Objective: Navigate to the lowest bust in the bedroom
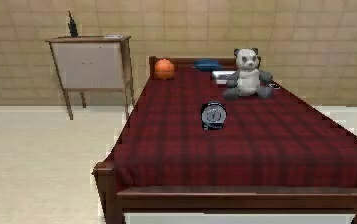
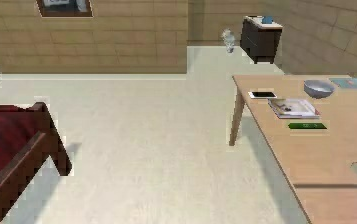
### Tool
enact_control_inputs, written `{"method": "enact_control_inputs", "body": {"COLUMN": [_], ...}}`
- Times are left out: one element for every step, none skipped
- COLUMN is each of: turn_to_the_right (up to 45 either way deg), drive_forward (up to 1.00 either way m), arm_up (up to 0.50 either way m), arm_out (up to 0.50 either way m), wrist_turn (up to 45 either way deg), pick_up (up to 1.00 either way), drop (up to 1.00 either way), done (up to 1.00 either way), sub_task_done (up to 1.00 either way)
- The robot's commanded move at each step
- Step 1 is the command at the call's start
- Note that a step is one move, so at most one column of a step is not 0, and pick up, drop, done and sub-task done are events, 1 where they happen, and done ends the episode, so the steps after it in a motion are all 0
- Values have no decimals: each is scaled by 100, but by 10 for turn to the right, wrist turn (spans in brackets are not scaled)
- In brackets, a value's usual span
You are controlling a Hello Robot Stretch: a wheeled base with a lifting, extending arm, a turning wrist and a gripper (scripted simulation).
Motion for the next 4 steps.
{"method": "enact_control_inputs", "body": {"turn_to_the_right": [-420,0,450,450], "drive_forward": [0,20,0,0], "arm_up": [0,0,0,0], "arm_out": [0,0,0,0], "wrist_turn": [0,0,0,0], "pick_up": [0,0,0,0], "drop": [0,0,0,0], "done": [0,0,0,0], "sub_task_done": [0,0,0,0]}}
